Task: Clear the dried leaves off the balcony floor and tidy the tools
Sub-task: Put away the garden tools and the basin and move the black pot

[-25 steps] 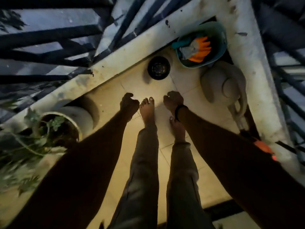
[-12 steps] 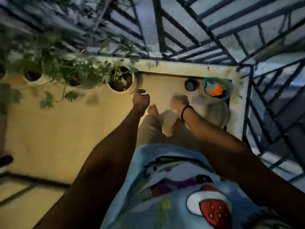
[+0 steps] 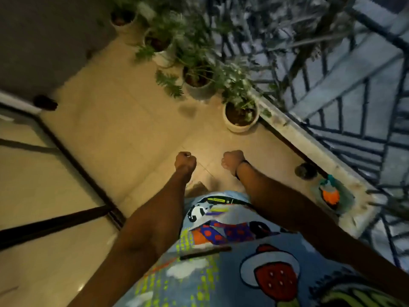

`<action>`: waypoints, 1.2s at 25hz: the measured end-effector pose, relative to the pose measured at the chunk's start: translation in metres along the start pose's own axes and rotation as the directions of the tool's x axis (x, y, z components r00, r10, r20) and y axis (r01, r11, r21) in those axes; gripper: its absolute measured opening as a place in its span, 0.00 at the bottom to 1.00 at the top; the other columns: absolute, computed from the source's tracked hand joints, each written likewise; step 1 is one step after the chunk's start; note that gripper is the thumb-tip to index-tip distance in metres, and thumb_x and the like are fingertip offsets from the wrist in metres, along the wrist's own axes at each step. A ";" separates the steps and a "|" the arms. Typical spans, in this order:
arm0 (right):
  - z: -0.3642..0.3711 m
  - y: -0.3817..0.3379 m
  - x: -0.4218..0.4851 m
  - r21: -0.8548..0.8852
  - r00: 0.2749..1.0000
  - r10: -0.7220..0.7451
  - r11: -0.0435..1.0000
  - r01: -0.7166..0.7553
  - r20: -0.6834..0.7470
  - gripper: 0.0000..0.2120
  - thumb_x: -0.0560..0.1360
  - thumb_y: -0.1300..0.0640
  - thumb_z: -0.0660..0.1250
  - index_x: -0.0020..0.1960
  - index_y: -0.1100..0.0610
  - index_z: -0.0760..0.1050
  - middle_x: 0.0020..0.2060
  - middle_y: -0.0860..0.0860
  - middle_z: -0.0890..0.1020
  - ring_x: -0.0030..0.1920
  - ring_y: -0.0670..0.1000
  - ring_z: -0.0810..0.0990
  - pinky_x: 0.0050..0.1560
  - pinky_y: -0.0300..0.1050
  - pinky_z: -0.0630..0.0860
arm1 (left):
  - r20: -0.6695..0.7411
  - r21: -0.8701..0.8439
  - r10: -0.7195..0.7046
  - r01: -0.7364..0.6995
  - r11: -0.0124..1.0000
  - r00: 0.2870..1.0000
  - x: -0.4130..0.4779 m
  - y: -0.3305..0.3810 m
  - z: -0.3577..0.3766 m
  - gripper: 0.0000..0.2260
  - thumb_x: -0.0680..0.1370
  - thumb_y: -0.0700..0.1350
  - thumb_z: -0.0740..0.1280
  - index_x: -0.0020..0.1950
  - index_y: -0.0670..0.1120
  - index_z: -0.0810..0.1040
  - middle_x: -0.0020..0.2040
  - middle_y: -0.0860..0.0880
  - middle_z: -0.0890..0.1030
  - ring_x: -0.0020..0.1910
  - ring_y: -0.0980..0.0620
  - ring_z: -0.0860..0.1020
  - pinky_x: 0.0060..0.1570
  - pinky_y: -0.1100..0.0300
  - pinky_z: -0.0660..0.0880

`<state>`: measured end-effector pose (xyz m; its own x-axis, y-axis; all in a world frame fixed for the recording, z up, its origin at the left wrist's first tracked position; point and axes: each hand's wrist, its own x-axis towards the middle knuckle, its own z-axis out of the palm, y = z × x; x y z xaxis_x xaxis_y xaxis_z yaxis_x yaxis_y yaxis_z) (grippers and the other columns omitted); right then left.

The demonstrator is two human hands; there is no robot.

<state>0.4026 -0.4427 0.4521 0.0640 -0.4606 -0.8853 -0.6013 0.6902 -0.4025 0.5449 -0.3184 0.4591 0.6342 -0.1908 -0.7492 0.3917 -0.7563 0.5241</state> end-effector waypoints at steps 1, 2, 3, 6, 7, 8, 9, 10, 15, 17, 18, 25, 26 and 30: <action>0.025 -0.010 -0.007 -0.049 1.000 -0.023 0.999 0.023 0.010 0.01 0.73 0.63 0.63 0.43 0.59 0.73 0.39 0.57 0.77 0.36 0.54 0.76 0.36 0.47 0.75 | -0.016 -0.023 -0.044 0.043 0.999 0.999 -0.003 0.012 -0.031 0.02 0.68 0.45 0.63 0.38 0.47 0.74 0.42 0.41 0.81 0.43 0.43 0.81 0.41 0.52 0.75; 0.057 -0.026 -0.010 -0.141 0.996 -0.041 0.989 0.053 0.084 0.02 0.73 0.62 0.63 0.42 0.58 0.73 0.40 0.57 0.77 0.37 0.55 0.77 0.37 0.47 0.75 | -0.103 -0.073 -0.064 0.057 0.996 0.993 -0.001 0.021 -0.061 0.04 0.71 0.43 0.64 0.36 0.46 0.73 0.42 0.41 0.80 0.43 0.43 0.81 0.42 0.53 0.76; 0.087 -0.043 -0.022 -0.215 0.985 -0.064 0.972 0.097 0.158 0.03 0.73 0.63 0.63 0.42 0.58 0.73 0.39 0.58 0.77 0.38 0.55 0.76 0.38 0.47 0.74 | -0.127 -0.110 -0.075 0.061 0.992 0.989 0.007 0.028 -0.090 0.06 0.74 0.42 0.64 0.36 0.45 0.74 0.44 0.41 0.81 0.45 0.42 0.82 0.45 0.53 0.78; 0.163 -0.097 -0.051 -0.226 0.977 -0.108 0.963 0.148 0.181 0.05 0.73 0.68 0.61 0.43 0.62 0.75 0.35 0.59 0.76 0.35 0.55 0.73 0.37 0.48 0.68 | -0.139 -0.279 -0.112 0.070 0.958 0.984 0.041 0.039 -0.157 0.05 0.74 0.40 0.63 0.44 0.44 0.79 0.51 0.40 0.83 0.49 0.40 0.83 0.46 0.54 0.77; 0.185 -0.117 -0.061 -0.274 0.974 -0.130 0.945 0.178 0.186 0.06 0.73 0.69 0.61 0.43 0.62 0.75 0.35 0.59 0.76 0.34 0.55 0.72 0.37 0.47 0.68 | -0.130 -0.323 -0.131 0.083 0.943 0.983 0.058 0.039 -0.174 0.08 0.74 0.41 0.63 0.48 0.42 0.81 0.52 0.40 0.83 0.49 0.40 0.83 0.46 0.54 0.77; 0.211 -0.133 -0.066 -0.292 0.967 -0.151 0.934 0.208 0.205 0.06 0.74 0.69 0.60 0.43 0.62 0.75 0.35 0.59 0.76 0.34 0.55 0.73 0.36 0.46 0.69 | -0.146 -0.357 -0.156 0.095 0.929 0.977 0.066 0.043 -0.192 0.12 0.73 0.42 0.63 0.52 0.41 0.81 0.53 0.39 0.83 0.49 0.40 0.83 0.45 0.55 0.77; 0.240 -0.150 -0.073 -0.323 0.960 -0.159 0.918 0.229 0.229 0.06 0.74 0.69 0.60 0.43 0.63 0.75 0.34 0.58 0.77 0.34 0.55 0.73 0.35 0.46 0.70 | -0.165 -0.392 -0.175 0.098 0.915 0.971 0.076 0.045 -0.214 0.14 0.72 0.42 0.63 0.54 0.40 0.81 0.53 0.39 0.83 0.49 0.40 0.83 0.44 0.56 0.77; 0.268 -0.163 -0.070 -0.337 0.956 -0.162 0.910 0.240 0.245 0.06 0.74 0.69 0.60 0.41 0.63 0.75 0.34 0.59 0.78 0.33 0.55 0.73 0.34 0.46 0.70 | -0.184 -0.426 -0.192 0.098 0.899 0.964 0.090 0.047 -0.232 0.14 0.74 0.41 0.64 0.56 0.40 0.81 0.54 0.39 0.83 0.49 0.40 0.83 0.44 0.56 0.77; 0.414 -0.240 -0.062 -0.480 0.926 -0.135 0.823 0.303 0.354 0.07 0.75 0.68 0.60 0.40 0.62 0.75 0.35 0.59 0.79 0.33 0.56 0.76 0.37 0.47 0.74 | -0.231 -0.568 -0.297 0.119 0.814 0.927 0.167 0.066 -0.335 0.13 0.80 0.40 0.63 0.61 0.37 0.79 0.58 0.37 0.82 0.55 0.39 0.82 0.49 0.56 0.78; 0.474 -0.274 -0.066 -0.516 0.915 -0.135 0.790 0.331 0.379 0.07 0.76 0.68 0.61 0.41 0.62 0.75 0.36 0.59 0.79 0.35 0.56 0.77 0.40 0.47 0.77 | -0.224 -0.629 -0.322 0.116 0.769 0.920 0.197 0.080 -0.380 0.10 0.81 0.39 0.63 0.58 0.39 0.81 0.52 0.40 0.84 0.45 0.44 0.83 0.39 0.62 0.74; 0.504 -0.290 -0.068 -0.534 0.906 -0.128 0.771 0.348 0.404 0.06 0.76 0.68 0.62 0.42 0.62 0.75 0.38 0.59 0.80 0.37 0.56 0.78 0.43 0.48 0.80 | -0.237 -0.643 -0.337 0.113 0.758 0.911 0.211 0.088 -0.403 0.08 0.81 0.38 0.63 0.54 0.38 0.81 0.44 0.43 0.83 0.39 0.47 0.81 0.34 0.63 0.71; 0.709 -0.379 -0.086 -0.709 0.893 -0.044 0.591 0.385 0.448 0.07 0.75 0.67 0.61 0.43 0.63 0.77 0.37 0.59 0.81 0.34 0.56 0.78 0.38 0.46 0.75 | -0.272 -0.812 -0.524 0.100 0.576 0.807 0.325 0.112 -0.564 0.15 0.76 0.38 0.63 0.61 0.34 0.79 0.41 0.39 0.81 0.36 0.45 0.79 0.28 0.60 0.73; 0.739 -0.388 -0.082 -0.706 0.891 -0.034 0.597 0.382 0.454 0.07 0.75 0.67 0.61 0.41 0.63 0.77 0.35 0.59 0.80 0.33 0.55 0.77 0.36 0.45 0.74 | -0.266 -0.813 -0.521 0.101 0.574 0.811 0.344 0.111 -0.584 0.15 0.76 0.40 0.64 0.59 0.35 0.79 0.47 0.35 0.82 0.39 0.42 0.81 0.31 0.55 0.77; 0.855 -0.429 -0.076 -0.678 0.914 -0.031 0.661 0.322 0.404 0.06 0.78 0.67 0.61 0.45 0.60 0.75 0.36 0.57 0.76 0.30 0.52 0.73 0.31 0.43 0.73 | -0.221 -0.759 -0.544 0.208 0.617 0.809 0.422 0.108 -0.674 0.10 0.76 0.40 0.65 0.50 0.34 0.80 0.51 0.32 0.82 0.53 0.33 0.81 0.51 0.40 0.80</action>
<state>1.3366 -0.2261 0.4931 0.3985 -0.2168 -0.8912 -0.9169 -0.0699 -0.3930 1.3043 -0.0583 0.4721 0.4474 0.3959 -0.8019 0.8793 -0.0313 0.4752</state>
